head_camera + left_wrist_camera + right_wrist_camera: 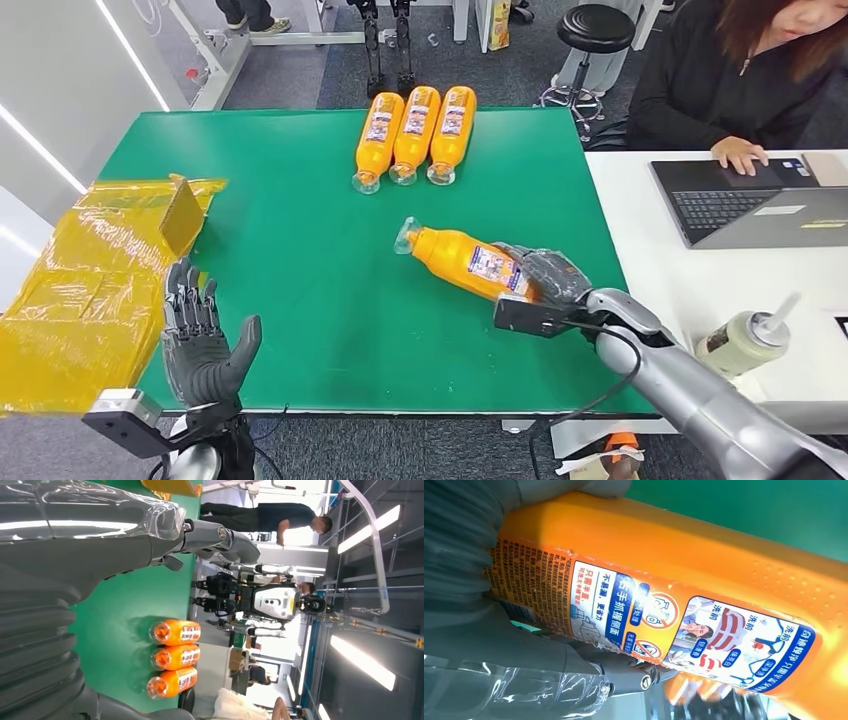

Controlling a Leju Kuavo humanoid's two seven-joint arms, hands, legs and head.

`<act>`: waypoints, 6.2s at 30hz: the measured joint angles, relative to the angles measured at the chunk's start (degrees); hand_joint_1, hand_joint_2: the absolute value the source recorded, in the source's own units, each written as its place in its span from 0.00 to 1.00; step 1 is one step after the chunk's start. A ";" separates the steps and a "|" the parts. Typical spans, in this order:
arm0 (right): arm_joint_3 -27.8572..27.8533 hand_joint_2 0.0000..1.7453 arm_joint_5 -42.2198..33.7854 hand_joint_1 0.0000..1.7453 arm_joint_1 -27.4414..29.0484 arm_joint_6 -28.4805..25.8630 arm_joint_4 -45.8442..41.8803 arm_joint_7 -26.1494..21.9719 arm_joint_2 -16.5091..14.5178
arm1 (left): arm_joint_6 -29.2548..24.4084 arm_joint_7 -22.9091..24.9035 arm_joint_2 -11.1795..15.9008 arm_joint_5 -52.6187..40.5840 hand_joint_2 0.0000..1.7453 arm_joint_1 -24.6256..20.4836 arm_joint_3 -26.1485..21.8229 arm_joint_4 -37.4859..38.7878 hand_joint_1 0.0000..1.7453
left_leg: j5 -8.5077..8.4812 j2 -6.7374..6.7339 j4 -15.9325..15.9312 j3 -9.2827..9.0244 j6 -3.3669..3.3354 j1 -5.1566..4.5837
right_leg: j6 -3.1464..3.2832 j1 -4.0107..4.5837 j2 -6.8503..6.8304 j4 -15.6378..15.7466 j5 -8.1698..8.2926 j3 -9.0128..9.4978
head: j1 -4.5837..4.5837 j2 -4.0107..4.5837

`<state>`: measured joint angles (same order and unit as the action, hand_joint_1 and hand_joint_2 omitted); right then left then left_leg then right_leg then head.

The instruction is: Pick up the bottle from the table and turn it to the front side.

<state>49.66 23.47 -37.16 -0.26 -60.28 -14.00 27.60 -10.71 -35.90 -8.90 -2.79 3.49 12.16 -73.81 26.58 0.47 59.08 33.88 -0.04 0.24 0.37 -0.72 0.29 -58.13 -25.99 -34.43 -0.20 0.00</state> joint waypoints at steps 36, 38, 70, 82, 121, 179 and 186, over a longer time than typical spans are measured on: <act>-9.70 1.00 10.65 1.00 17.86 0.67 -21.92 -2.96 -12.96 | 23.90 7.45 -1.55 20.01 1.00 -3.78 6.10 5.76 0.00 | 0.05 -0.03 -0.02 0.17 -0.01 -0.01 | -0.06 -0.01 0.02 -0.01 -0.07 -0.13 | -0.01 0.00; -9.70 1.00 10.65 1.00 17.83 0.66 -21.77 -2.97 -13.26 | 23.90 7.45 -1.55 20.01 1.00 -3.78 6.29 5.76 0.00 | 0.05 -0.03 -0.02 0.17 -0.02 -0.01 | -0.06 -0.01 0.02 -0.01 -0.07 -0.13 | -0.01 0.00; -0.11 1.00 2.42 1.00 11.48 5.30 -8.19 -11.83 -19.97 | 22.35 8.87 -1.55 19.44 1.00 -3.99 8.04 3.60 0.00 | 0.03 -0.03 -0.02 0.18 0.00 0.00 | -0.06 0.00 0.02 -0.05 -0.07 -0.14 | 0.01 0.00; 2.91 1.00 -0.07 0.94 7.36 6.22 -4.06 -12.49 -21.42 | 21.67 7.81 -0.84 19.57 1.00 -3.59 7.91 2.82 1.00 | 0.03 -0.03 -0.02 0.19 0.00 0.00 | -0.06 -0.01 0.02 -0.05 -0.07 -0.15 | -0.01 0.00; 5.04 1.00 -0.59 0.00 5.63 2.45 -2.21 -12.43 -22.46 | 21.31 7.33 -0.22 21.21 1.00 -2.98 7.54 2.03 1.00 | 0.03 -0.04 -0.01 0.18 0.00 0.00 | -0.06 -0.01 0.03 -0.05 -0.07 -0.17 | -0.01 0.00; 4.71 1.00 -0.69 0.00 7.80 3.09 -8.88 -11.21 -21.79 | -26.57 30.51 17.17 -80.96 1.00 -25.05 4.43 37.13 1.00 | -0.03 -0.29 -0.02 0.14 0.06 0.04 | 0.05 0.02 0.30 -0.15 0.00 -0.27 | 0.00 0.00; 4.76 1.00 -0.74 0.00 7.79 2.81 -9.15 -10.79 -21.79 | -26.10 33.21 17.43 -85.01 1.00 -27.82 4.47 44.10 0.72 | -0.04 -0.29 -0.02 0.17 0.07 0.04 | 0.05 0.02 0.30 -0.14 0.00 -0.28 | -0.02 0.00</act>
<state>54.42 22.73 -29.36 2.56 -69.43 -24.79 5.81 -36.81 -2.69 8.53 -87.80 -24.33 16.63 -29.71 26.54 0.18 59.07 34.05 0.03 0.28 0.42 -0.70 0.59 -58.27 -25.99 -34.71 -0.22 0.00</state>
